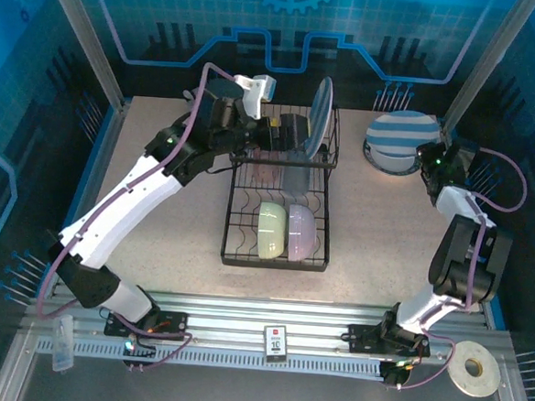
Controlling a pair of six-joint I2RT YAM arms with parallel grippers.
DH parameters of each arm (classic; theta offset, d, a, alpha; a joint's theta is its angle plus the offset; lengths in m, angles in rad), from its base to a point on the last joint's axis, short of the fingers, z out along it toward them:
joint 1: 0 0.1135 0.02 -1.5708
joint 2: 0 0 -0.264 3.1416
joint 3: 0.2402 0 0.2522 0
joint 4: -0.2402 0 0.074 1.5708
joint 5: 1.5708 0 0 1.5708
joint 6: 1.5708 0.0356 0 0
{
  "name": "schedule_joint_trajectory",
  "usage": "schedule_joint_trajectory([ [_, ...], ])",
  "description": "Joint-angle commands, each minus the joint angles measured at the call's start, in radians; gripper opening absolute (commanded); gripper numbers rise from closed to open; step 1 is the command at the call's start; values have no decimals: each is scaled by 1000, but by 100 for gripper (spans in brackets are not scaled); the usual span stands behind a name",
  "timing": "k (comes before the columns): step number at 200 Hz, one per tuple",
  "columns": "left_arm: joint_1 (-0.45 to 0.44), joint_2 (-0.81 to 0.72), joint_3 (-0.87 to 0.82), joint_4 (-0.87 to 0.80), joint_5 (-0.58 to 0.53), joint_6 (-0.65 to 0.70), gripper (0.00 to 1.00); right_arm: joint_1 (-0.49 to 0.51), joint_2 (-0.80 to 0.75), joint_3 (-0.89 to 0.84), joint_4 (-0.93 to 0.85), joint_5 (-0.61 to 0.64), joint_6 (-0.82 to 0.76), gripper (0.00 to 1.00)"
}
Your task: Unload the mixed dishes from the dish rack
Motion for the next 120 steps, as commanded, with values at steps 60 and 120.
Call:
schedule_joint_trajectory([
  [60, -15, 38, -4, 75, -59, -89, 99, -51, 228, 85, 170, -119, 18, 0],
  [120, -51, 56, 8, 74, -116, -94, 99, -74, 320, 145, 172, -159, 19, 0],
])
